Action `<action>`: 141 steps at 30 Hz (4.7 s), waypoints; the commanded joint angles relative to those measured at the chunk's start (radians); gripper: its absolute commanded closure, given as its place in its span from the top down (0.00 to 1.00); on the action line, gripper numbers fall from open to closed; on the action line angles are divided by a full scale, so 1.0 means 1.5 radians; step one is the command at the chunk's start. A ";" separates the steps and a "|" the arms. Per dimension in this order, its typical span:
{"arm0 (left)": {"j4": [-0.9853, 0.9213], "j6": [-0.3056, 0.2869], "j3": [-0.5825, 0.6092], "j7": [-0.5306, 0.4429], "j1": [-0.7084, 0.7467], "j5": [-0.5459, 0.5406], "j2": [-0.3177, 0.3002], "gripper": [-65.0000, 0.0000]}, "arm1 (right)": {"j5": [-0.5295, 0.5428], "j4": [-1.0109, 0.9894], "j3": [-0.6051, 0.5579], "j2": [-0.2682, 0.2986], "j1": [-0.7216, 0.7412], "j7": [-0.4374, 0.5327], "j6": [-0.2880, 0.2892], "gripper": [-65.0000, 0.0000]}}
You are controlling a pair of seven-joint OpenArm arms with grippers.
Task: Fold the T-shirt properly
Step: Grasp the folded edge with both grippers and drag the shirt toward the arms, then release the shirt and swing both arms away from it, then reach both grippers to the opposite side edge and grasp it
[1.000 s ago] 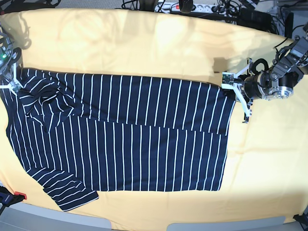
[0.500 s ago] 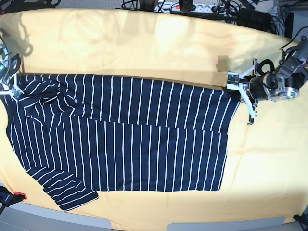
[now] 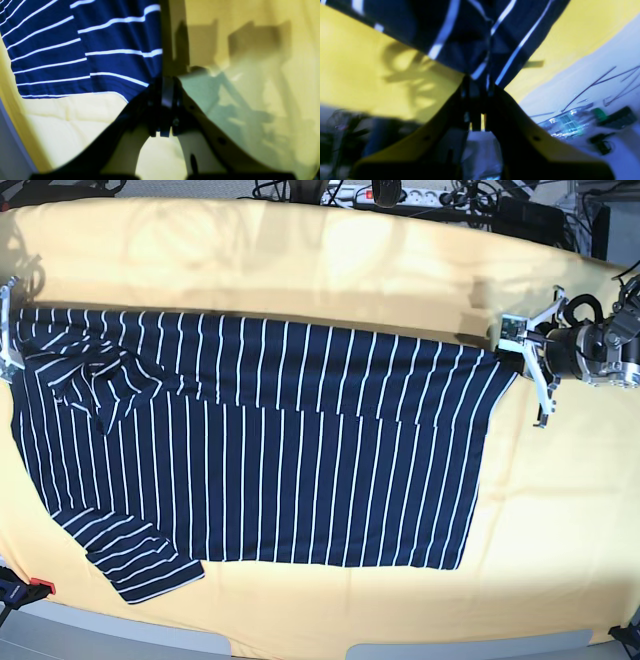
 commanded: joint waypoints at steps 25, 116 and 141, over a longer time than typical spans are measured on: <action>0.144 -0.001 -0.007 0.024 0.140 -0.051 -0.170 0.00 | 0.036 0.002 0.009 0.092 -0.105 -0.075 0.021 0.00; -0.849 0.137 -0.449 0.264 -0.248 -0.608 0.594 0.00 | -0.299 -0.007 0.009 -0.087 0.221 0.412 -0.190 0.45; -0.849 0.136 -0.449 0.251 -0.295 -0.568 0.595 0.00 | -0.172 -0.586 0.009 -0.346 0.559 0.486 -0.050 0.53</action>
